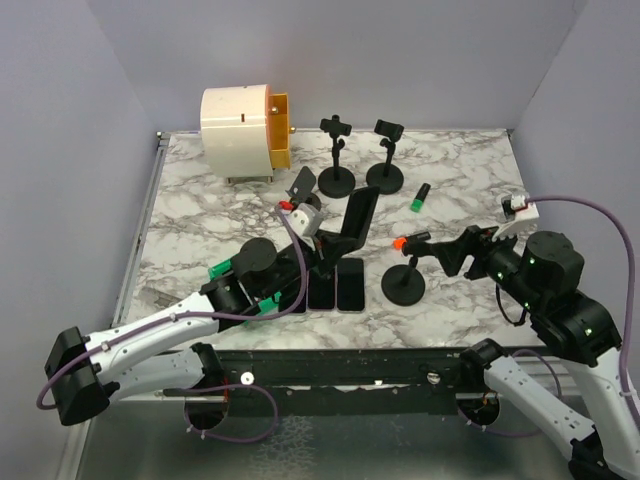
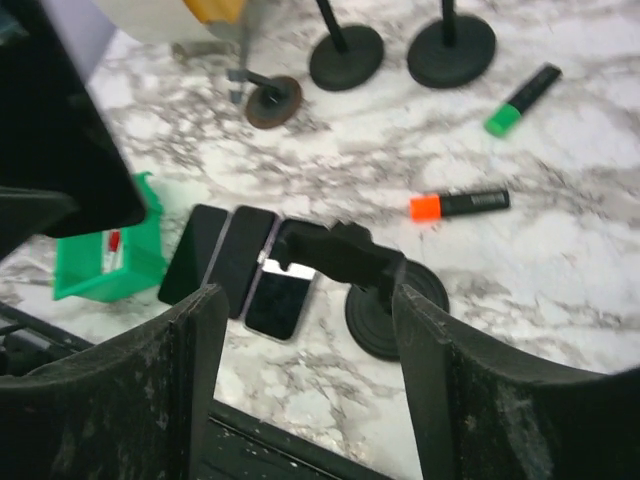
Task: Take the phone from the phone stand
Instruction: Remove the phone from the phone stand, then pick up the phone stand at the center of the board.
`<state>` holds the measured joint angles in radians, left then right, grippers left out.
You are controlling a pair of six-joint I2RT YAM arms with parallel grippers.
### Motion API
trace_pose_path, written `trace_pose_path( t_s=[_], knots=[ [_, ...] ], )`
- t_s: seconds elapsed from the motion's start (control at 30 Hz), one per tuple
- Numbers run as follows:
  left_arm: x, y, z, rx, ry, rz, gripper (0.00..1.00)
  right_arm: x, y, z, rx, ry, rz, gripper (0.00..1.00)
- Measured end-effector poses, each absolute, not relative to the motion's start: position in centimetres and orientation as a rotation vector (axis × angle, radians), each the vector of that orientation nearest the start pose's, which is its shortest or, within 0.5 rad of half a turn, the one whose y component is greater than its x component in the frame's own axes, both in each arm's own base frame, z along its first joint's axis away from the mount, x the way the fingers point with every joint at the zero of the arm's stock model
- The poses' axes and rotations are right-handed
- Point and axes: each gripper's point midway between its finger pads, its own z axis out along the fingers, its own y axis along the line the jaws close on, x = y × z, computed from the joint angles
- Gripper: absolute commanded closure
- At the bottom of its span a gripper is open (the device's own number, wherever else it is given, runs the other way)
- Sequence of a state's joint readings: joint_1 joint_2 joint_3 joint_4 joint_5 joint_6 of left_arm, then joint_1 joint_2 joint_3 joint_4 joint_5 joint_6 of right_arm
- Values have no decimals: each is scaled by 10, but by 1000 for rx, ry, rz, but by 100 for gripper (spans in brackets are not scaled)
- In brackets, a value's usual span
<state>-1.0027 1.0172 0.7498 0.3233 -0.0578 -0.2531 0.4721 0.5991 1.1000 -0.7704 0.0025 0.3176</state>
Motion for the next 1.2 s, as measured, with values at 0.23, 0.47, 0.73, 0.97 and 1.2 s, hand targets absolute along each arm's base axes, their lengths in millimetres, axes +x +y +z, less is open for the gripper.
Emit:
trace_pose_path(
  t_s=[0.23,0.47,0.73,0.97,1.2],
  knots=[
    [193,-296,288,512,1493,-939,100,194,91,262,-21,2003,420,40],
    [186,-280,276,492,1497,-933,100,206,94,236,16,2072,384,47],
    [184,-274,279,482,1484,-939,100,217,98,227,31,2093,372,56],
    [183,-273,281,478,1478,-942,100,221,99,225,37,2094,369,66],
    [183,-273,280,478,1479,-942,100,222,99,224,35,2100,366,82]
  ],
)
